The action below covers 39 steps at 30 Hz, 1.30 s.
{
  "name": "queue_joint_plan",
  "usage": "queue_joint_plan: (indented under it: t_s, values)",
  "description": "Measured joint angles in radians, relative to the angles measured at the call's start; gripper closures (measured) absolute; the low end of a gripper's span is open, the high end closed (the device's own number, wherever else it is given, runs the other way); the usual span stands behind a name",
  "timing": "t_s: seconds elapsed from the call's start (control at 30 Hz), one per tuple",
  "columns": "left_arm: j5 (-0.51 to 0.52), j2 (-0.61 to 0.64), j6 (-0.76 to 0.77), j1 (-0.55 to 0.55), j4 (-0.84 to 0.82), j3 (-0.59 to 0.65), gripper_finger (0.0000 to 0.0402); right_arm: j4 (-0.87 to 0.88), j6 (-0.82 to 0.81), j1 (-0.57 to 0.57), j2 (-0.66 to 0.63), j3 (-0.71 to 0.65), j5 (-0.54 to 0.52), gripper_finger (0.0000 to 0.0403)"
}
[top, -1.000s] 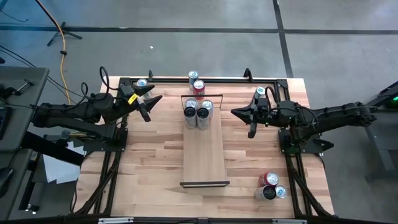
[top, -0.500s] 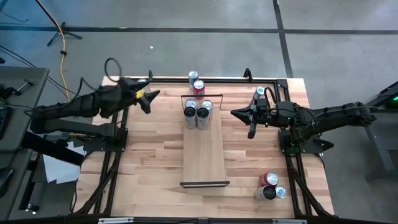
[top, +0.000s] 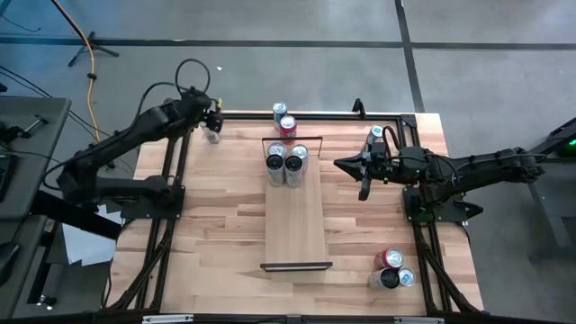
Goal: Place canned beverage on shelf
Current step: Put the white pink soda can on the shelf
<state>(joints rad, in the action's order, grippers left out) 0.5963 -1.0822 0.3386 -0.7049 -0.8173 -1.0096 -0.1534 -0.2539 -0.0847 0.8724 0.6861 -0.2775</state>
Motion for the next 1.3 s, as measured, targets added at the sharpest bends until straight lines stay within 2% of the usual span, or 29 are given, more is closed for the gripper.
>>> queue_joint_plan:
  t_s: [0.13, 0.37, 0.57, 0.63, 0.77, 0.87, 0.97, 1.07, 1.17, 1.3]
  values:
    - [-0.089, -0.02, 0.025, -0.031, 0.015, 0.0, 0.008, 0.0, 0.0, 0.0, 0.0, 0.0, 0.0, 0.0403]
    - [-0.04, -0.019, 0.086, -0.035, 0.02, 0.0, 0.008, 0.023, 0.0, 0.0, 0.0, 0.0, 0.0, 0.0403]
    - [-0.071, -0.018, 0.088, -0.035, 0.027, 0.0, 0.008, 0.036, -0.017, 0.0, 0.0, 0.0, -0.024, 0.0403]
    - [-0.146, -0.004, 0.106, -0.035, 0.048, 0.0, 0.008, 0.02, -0.05, 0.0, 0.0, 0.0, -0.045, 0.0402]
    - [-0.415, 0.082, 0.134, -0.009, 0.215, 0.001, 0.008, 0.016, -0.047, 0.0, -0.002, 0.028, -0.043, 0.039]
    - [-0.532, 0.171, 0.136, 0.065, 0.393, 0.001, 0.008, 0.027, 0.0, 0.0, -0.002, 0.061, -0.043, 0.0372]
    - [-0.55, 0.257, 0.077, 0.175, 0.535, -0.001, 0.008, 0.033, 0.044, 0.0, -0.002, 0.087, -0.043, 0.0352]
    - [-0.55, 0.321, 0.004, 0.299, 0.576, -0.001, 0.008, 0.038, 0.051, 0.0, -0.003, 0.101, -0.043, 0.0335]
    - [-0.504, 0.352, -0.03, 0.415, 0.572, -0.001, 0.008, 0.045, 0.044, 0.0, -0.002, 0.103, -0.043, 0.0324]
    - [-0.381, 0.341, -0.04, 0.546, 0.562, -0.001, 0.008, 0.046, 0.022, 0.0, -0.002, 0.103, -0.042, 0.0312]
